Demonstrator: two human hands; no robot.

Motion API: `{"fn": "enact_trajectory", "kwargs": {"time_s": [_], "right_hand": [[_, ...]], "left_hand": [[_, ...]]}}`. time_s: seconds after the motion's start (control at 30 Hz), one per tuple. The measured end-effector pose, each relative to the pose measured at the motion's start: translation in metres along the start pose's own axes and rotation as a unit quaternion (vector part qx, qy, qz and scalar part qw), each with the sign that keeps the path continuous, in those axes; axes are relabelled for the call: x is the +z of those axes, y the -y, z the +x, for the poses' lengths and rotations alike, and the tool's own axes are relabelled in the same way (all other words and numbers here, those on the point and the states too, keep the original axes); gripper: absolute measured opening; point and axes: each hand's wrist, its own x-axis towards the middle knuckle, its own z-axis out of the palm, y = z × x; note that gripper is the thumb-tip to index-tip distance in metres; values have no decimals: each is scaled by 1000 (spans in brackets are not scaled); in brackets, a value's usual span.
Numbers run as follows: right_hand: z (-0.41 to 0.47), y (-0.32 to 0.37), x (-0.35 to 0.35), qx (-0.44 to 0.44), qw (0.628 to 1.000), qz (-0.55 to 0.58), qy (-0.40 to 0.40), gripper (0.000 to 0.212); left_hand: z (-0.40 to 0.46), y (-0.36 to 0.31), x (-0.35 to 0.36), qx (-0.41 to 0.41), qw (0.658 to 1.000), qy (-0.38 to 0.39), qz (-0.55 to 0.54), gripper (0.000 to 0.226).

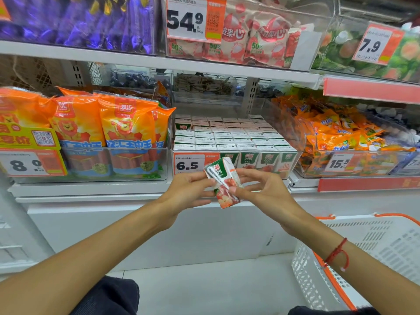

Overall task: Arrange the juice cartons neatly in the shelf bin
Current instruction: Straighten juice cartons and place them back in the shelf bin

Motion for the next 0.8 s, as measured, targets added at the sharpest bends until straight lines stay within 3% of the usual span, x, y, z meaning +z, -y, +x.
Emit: {"fn": "enact_trajectory", "kwargs": {"time_s": [0.1,0.23,0.3,0.47,0.57,0.67,0.8], "right_hand": [[0,0,4,-40,998,-29,-40,43],[-2,5,9,-74,994,-63,-45,43],[-2,6,6,-66,996,-60,-16,40],[-3,7,-6,1,991,97,91,29],[-4,7,-8,32,989,120,78,26],[-5,8,-7,46,990,116,65,40],[-5,9,-6,34,991,123,27,56]], "left_hand": [[0,-4,3,-21,999,17,-30,33],[-1,-3,1,-20,998,45,38,41],[-1,-2,-1,-22,998,43,40,39],[3,-2,-7,-12,998,42,42,31],[5,-2,-6,55,995,25,73,26],[4,-1,-5,166,979,-28,113,52],[2,-2,-1,269,937,-54,216,64]]}}
